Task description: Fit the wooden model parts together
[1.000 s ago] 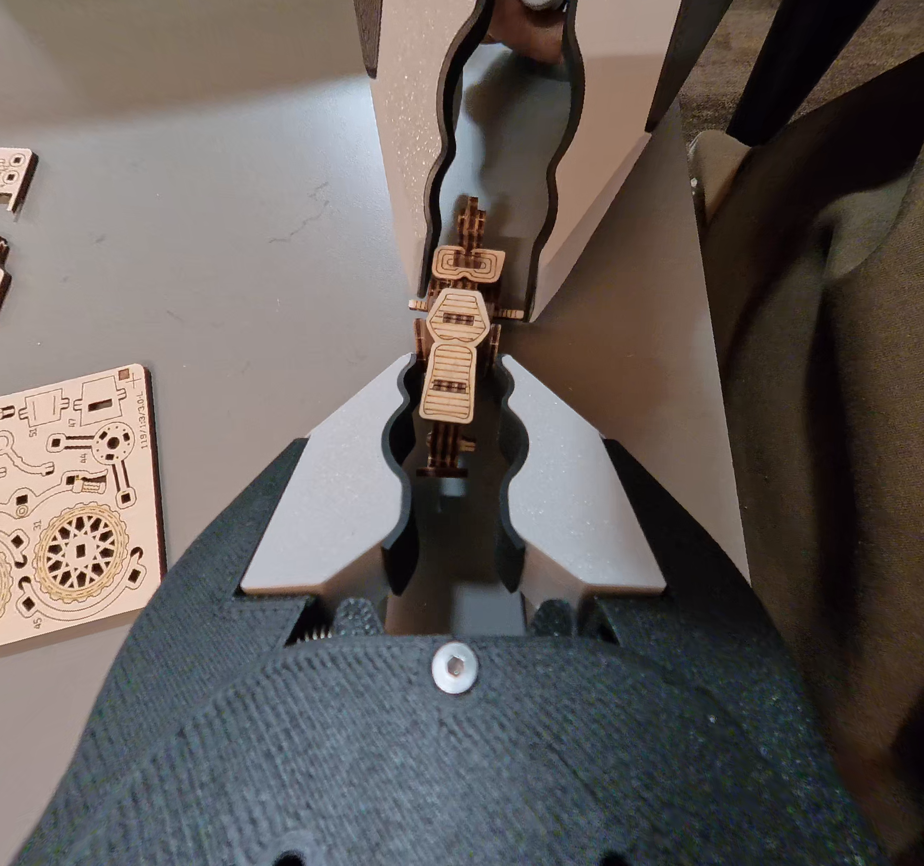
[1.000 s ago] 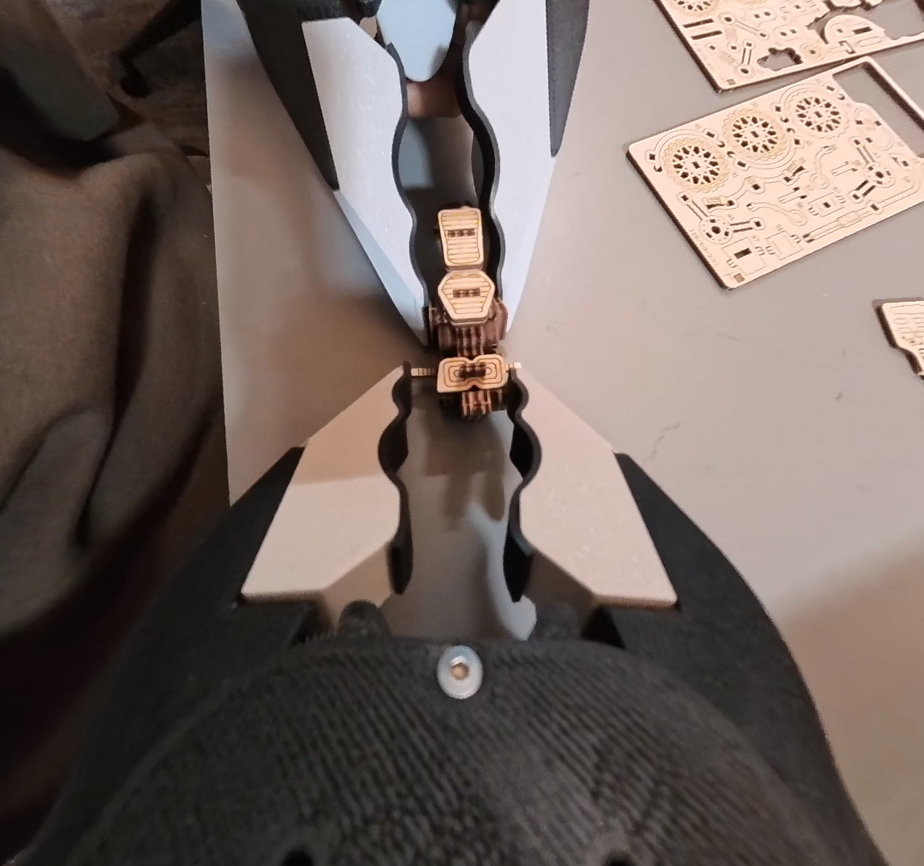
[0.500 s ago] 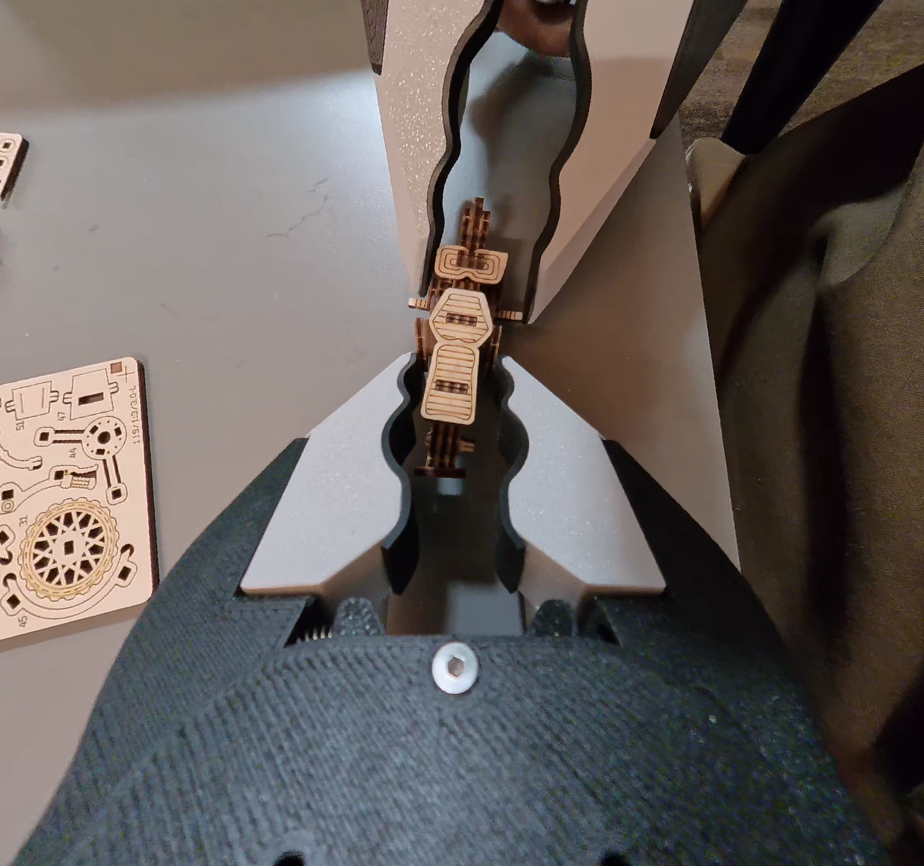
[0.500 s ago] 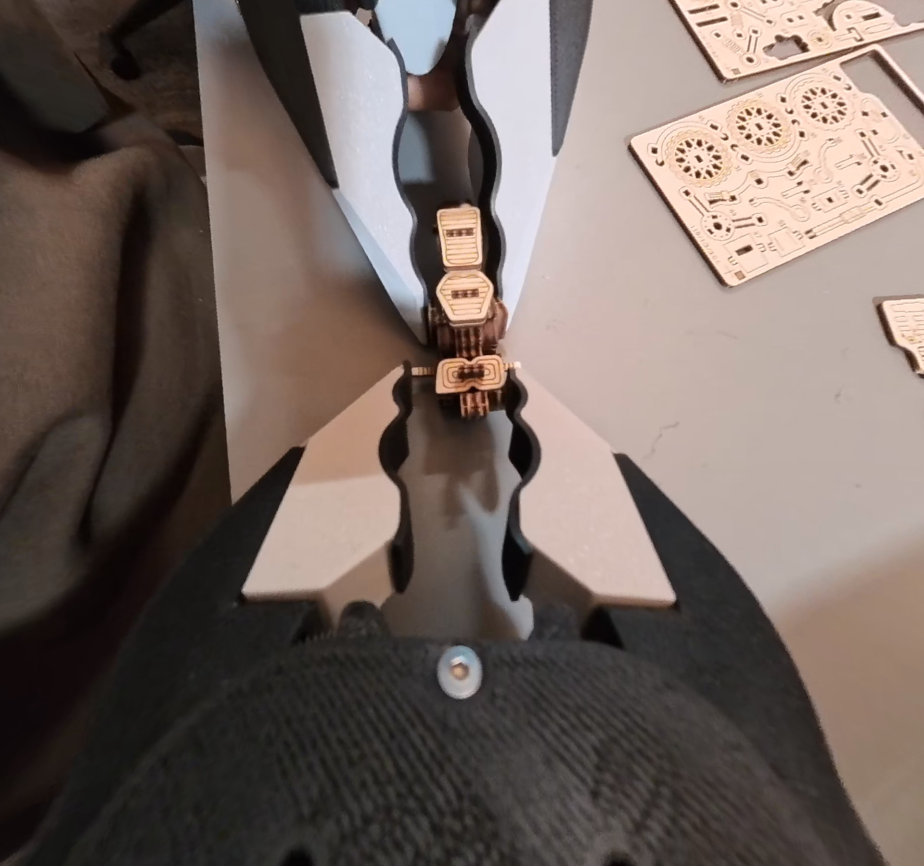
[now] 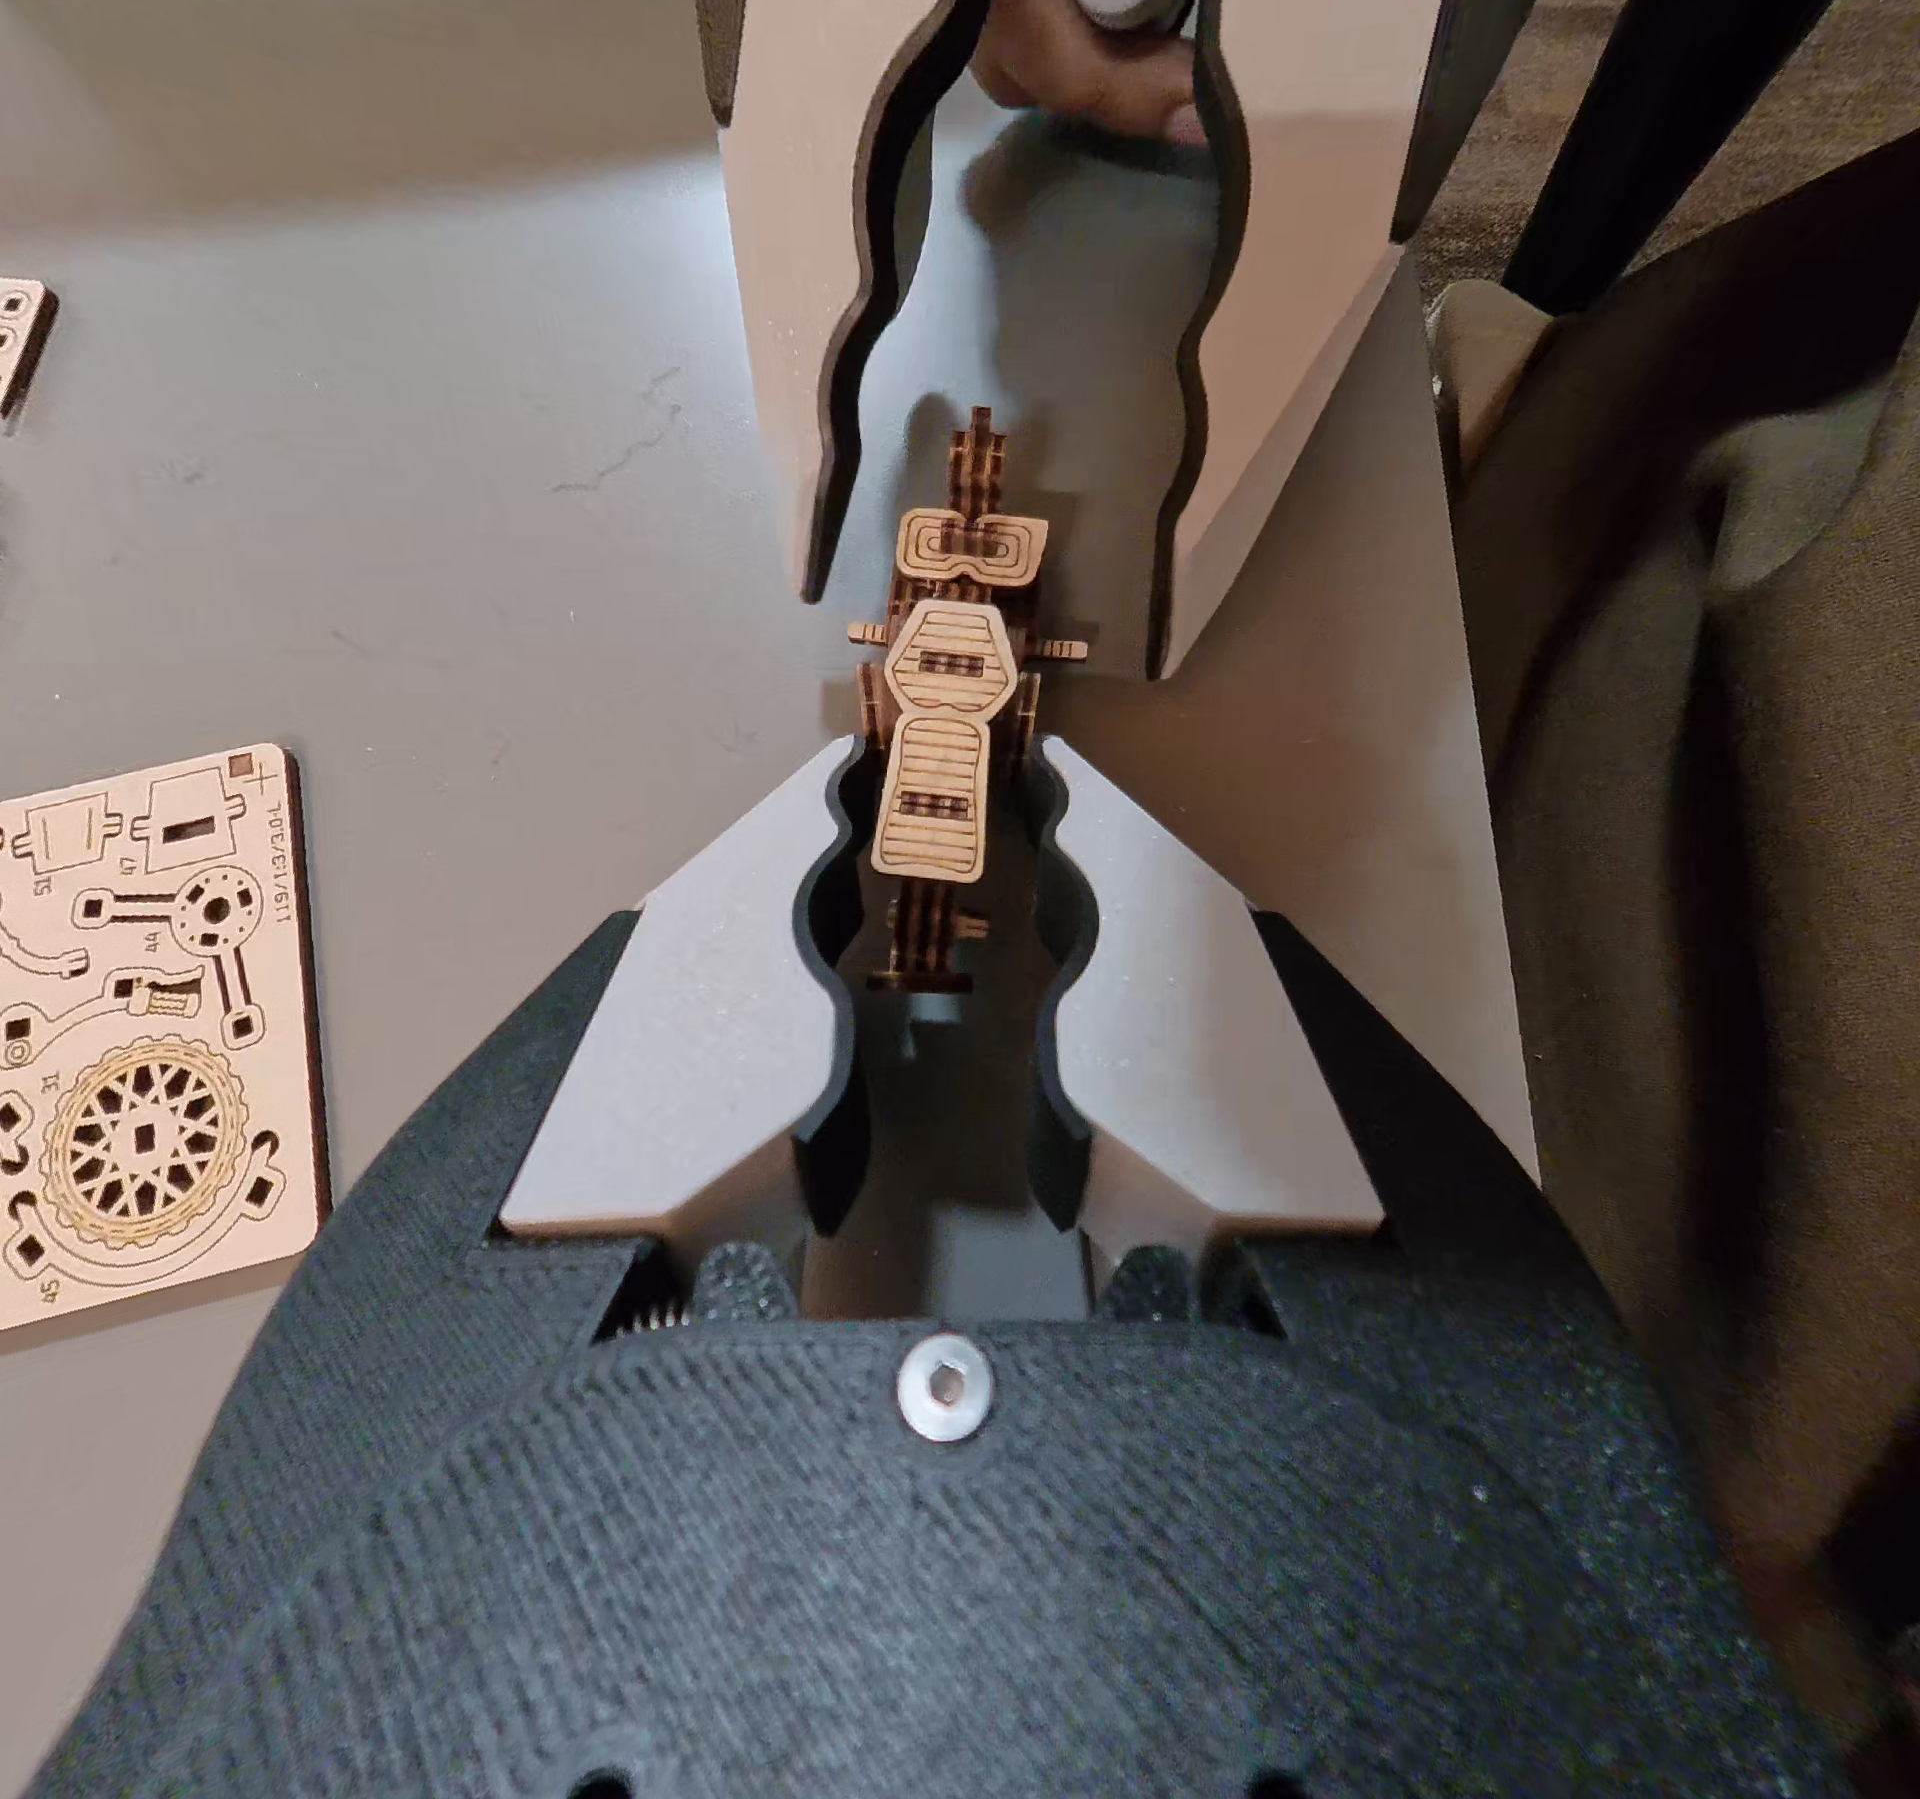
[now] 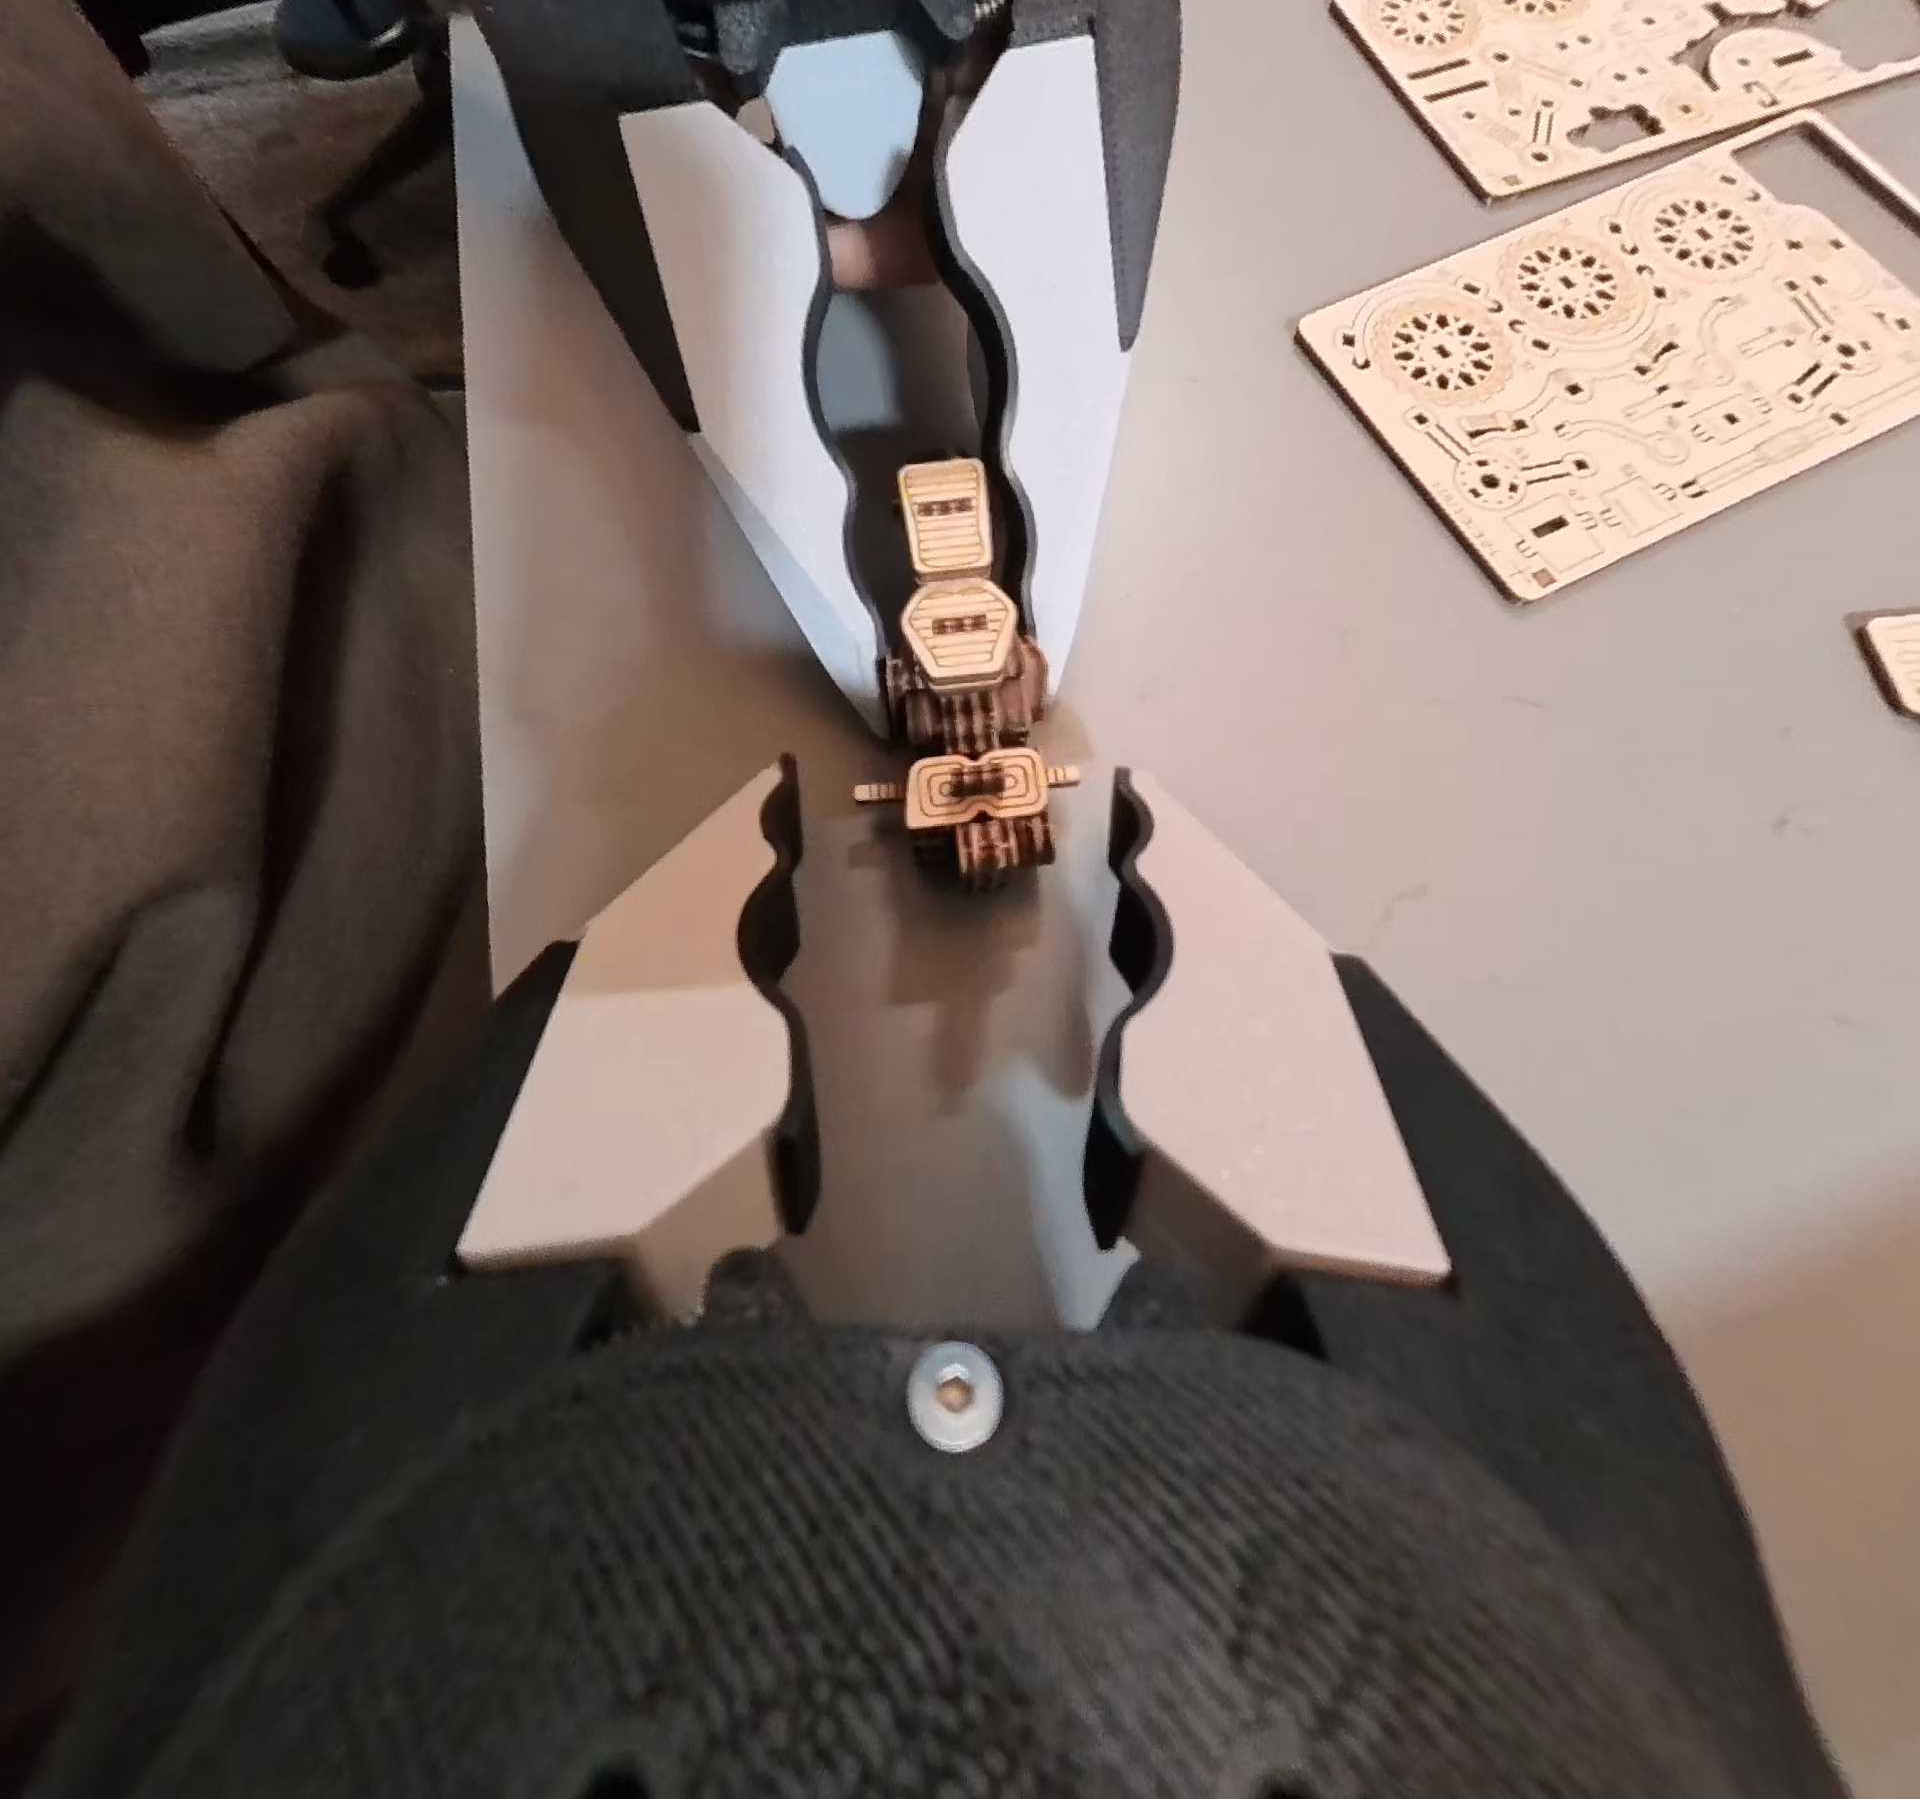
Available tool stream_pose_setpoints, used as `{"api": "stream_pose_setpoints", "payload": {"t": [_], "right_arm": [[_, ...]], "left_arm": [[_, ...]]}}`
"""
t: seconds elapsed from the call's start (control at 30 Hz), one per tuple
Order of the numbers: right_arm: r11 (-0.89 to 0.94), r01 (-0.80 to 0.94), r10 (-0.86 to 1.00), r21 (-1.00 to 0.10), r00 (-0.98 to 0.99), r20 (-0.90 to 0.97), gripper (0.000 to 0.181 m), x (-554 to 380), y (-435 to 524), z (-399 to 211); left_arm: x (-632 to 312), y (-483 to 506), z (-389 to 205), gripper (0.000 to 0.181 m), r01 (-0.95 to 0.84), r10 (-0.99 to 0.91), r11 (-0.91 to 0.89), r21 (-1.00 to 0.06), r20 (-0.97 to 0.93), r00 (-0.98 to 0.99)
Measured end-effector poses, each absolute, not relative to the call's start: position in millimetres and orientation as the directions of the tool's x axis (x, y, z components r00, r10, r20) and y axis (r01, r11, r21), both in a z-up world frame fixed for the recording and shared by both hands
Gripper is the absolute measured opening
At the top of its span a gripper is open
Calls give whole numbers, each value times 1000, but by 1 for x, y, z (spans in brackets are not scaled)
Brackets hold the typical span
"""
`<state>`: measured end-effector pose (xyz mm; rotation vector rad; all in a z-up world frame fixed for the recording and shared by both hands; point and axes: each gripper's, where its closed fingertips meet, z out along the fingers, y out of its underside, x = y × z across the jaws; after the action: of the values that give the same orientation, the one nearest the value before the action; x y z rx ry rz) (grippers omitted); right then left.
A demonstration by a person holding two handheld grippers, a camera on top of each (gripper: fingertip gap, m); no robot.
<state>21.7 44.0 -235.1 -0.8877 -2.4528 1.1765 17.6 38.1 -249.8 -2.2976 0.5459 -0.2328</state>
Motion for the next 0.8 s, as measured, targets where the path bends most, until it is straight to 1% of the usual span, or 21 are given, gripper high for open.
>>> {"api": "stream_pose_setpoints", "payload": {"t": [0.17,0.5,0.6,0.8], "right_arm": [[491,382,590,-783,-807,-24,60,27,37,-237],[490,381,573,-784,-819,-40,49,30,35,-237],[502,383,571,-775,-820,-36,43,30,35,-239],[500,390,572,-773,-819,-43,43,30,35,-240]], "left_arm": [[26,33,-249,29,-344,-502,-611,-713,13,865],[29,31,-250,29,-350,-515,-609,-712,20,857],[29,31,-249,29,-350,-515,-609,-712,20,857],[29,31,-249,29,-349,-515,-609,-712,20,857]]}}
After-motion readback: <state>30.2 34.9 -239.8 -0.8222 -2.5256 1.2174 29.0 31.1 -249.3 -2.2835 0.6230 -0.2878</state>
